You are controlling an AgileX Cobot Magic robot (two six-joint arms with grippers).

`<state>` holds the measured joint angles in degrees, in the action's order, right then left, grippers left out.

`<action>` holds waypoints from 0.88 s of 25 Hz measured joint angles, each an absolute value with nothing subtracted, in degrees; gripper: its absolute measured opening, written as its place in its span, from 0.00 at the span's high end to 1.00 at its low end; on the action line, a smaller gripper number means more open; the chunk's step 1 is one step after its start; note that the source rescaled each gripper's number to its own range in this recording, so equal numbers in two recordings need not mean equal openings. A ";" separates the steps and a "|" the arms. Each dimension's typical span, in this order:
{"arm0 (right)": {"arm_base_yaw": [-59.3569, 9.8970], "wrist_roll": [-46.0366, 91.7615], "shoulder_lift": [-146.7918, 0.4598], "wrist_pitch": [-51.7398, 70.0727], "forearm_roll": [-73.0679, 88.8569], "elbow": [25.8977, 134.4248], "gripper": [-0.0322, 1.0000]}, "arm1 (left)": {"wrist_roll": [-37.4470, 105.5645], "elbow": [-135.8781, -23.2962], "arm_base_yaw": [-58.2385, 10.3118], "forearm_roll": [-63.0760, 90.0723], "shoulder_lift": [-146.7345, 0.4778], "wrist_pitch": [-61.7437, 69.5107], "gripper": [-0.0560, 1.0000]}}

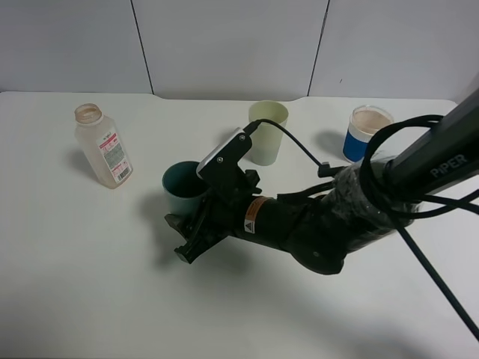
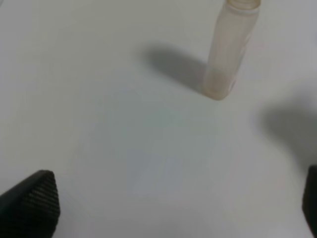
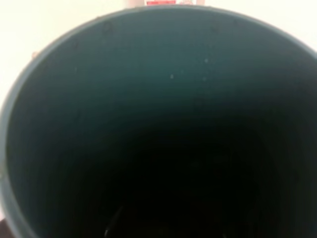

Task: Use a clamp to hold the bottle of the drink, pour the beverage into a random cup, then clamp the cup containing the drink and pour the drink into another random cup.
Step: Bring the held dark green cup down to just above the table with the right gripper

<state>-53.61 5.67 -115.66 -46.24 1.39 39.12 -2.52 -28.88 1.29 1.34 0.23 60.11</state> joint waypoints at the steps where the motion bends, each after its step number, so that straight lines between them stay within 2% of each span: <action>1: -53.61 5.85 -115.88 -46.47 1.39 39.12 0.97 | -2.52 -28.88 1.29 1.34 0.23 60.11 0.00; 22: -53.61 4.62 -119.42 -46.88 1.53 39.17 0.97 | -2.52 -28.88 1.29 1.34 0.23 60.11 0.00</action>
